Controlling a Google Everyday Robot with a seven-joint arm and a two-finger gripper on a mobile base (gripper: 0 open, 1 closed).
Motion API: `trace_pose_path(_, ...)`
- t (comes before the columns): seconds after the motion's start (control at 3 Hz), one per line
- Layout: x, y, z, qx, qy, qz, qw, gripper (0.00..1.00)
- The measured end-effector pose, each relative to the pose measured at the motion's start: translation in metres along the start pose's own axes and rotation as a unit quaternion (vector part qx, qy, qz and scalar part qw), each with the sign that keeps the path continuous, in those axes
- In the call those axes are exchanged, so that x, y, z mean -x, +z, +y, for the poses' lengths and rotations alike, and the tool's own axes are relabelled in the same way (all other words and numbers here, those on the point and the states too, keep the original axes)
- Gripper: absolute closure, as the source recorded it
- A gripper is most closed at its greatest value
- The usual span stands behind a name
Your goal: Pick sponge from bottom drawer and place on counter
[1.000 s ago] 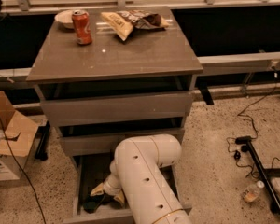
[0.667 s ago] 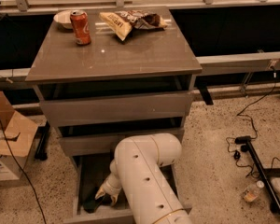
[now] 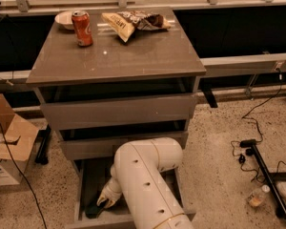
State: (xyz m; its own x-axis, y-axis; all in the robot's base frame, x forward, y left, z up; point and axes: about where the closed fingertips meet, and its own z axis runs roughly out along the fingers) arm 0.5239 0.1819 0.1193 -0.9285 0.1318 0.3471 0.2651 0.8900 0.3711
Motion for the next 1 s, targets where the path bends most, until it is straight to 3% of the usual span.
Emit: trace_pose_path(1.0, -0.0042, -0.0012, 0.0088, 0.014, 0.008, 0.001, 0.9999, 1.0)
